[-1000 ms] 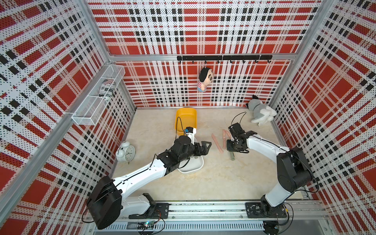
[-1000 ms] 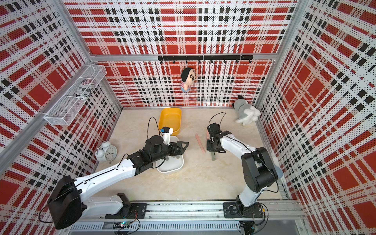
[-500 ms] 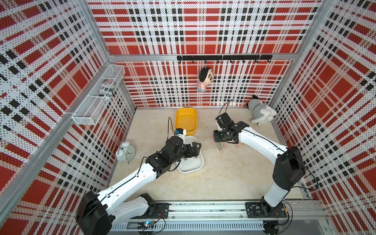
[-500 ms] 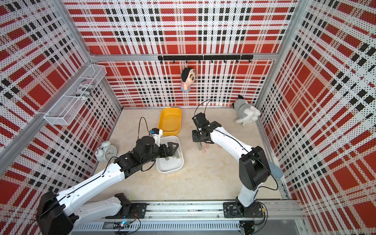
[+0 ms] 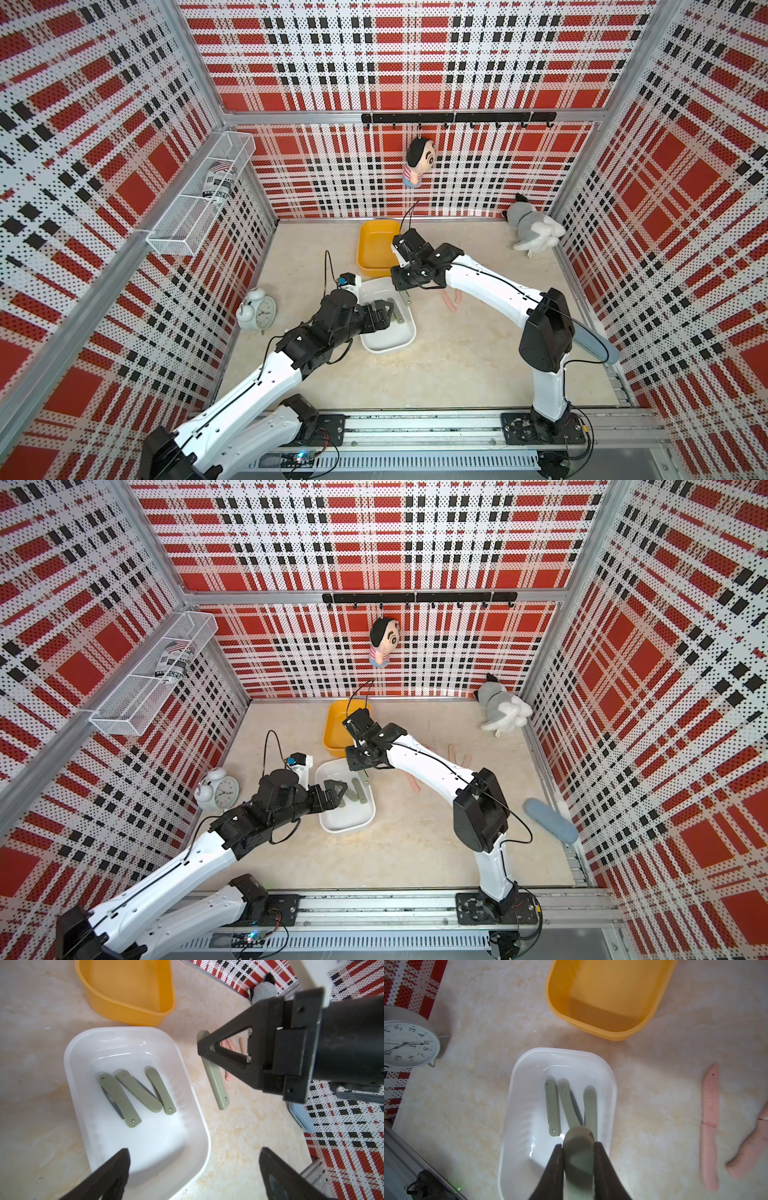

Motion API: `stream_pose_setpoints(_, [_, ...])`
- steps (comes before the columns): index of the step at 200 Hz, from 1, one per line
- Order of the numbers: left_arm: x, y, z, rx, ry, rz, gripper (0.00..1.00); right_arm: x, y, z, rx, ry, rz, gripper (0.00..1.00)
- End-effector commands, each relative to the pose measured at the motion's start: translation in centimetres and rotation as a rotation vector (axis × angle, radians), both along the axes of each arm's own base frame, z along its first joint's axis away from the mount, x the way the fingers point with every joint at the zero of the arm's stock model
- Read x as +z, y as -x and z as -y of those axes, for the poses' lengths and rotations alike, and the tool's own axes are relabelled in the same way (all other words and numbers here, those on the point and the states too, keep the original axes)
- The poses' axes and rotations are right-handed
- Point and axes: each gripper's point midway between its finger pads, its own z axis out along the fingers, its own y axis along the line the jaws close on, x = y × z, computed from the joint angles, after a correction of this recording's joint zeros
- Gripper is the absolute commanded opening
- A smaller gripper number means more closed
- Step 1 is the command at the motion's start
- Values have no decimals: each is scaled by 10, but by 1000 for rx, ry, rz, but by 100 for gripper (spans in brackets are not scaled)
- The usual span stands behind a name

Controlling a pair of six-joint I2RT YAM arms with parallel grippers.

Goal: Place the fruit knives into the storage box by color
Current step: Pick up the fruit knife from the center of the board, then place the fruit knife in the storage box.

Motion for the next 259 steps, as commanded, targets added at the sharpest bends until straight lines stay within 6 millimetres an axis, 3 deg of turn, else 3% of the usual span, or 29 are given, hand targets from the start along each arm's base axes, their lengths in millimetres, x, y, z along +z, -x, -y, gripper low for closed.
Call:
stream_pose_setpoints(1, [-3,4,-9,40,15,-12,98,-12,9,-18,33,-6,-41,20])
stream_pose_setpoints(65, [-15,15,-16,73,37,-36,98,-55,17,-43,73,-15,-116,20])
stream_pose_setpoints(154, [-26,22,-13,77,30,-60,99,-109,21,-40,74,49,-184,21])
stream_pose_setpoints(199, [-26,23,-12,79,35,-57,98,-111,21,-40,75,47,-189,27])
stream_pose_setpoints(244, [-24,23,-12,81,44,-53,98,-95,20,-40,78,30,-169,50])
stream_pose_setpoints(259, [-19,21,-12,84,50,-45,98,-83,19,-42,85,15,-156,53])
